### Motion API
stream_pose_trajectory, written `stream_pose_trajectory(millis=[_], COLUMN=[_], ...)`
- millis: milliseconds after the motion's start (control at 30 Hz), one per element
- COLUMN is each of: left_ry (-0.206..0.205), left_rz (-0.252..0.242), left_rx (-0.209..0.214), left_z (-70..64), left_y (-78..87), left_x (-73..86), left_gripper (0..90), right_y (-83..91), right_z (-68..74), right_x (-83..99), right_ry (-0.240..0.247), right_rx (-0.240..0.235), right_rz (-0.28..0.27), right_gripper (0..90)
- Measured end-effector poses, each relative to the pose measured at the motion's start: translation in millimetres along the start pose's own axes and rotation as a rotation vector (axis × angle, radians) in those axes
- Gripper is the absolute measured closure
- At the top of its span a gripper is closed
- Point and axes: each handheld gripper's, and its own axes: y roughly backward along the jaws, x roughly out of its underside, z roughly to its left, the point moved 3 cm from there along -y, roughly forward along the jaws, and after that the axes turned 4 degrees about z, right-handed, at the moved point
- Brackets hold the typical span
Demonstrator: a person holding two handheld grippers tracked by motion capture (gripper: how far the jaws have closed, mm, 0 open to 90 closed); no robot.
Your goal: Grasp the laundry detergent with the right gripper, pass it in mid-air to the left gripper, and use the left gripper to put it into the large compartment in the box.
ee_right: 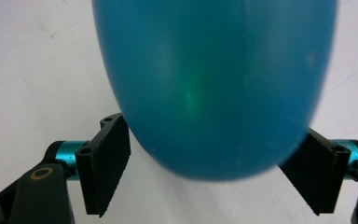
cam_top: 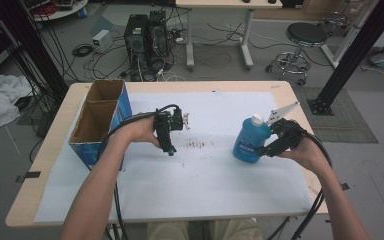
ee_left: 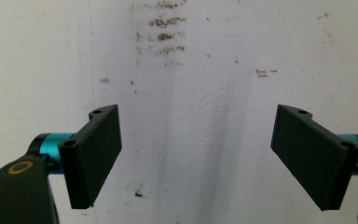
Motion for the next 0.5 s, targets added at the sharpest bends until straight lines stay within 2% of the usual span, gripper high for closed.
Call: stream_pose_trajectory(millis=[200,500], left_ry=[-0.003,-0.006], left_rz=[-0.001,0.0], left_rx=[-0.002,-0.004], left_z=[0.1,-0.5], left_y=[0.8,-0.1], left_x=[0.5,-0.8], left_gripper=[16.2,16.3], right_y=[-8.6,-13.7], right_z=[2.5,4.3], right_x=[-1.3,0.6], right_ry=[-0.002,-0.007], right_rx=[-0.017,-0.01], right_rz=[-0.016,-0.057], right_gripper=[19.9,20.3])
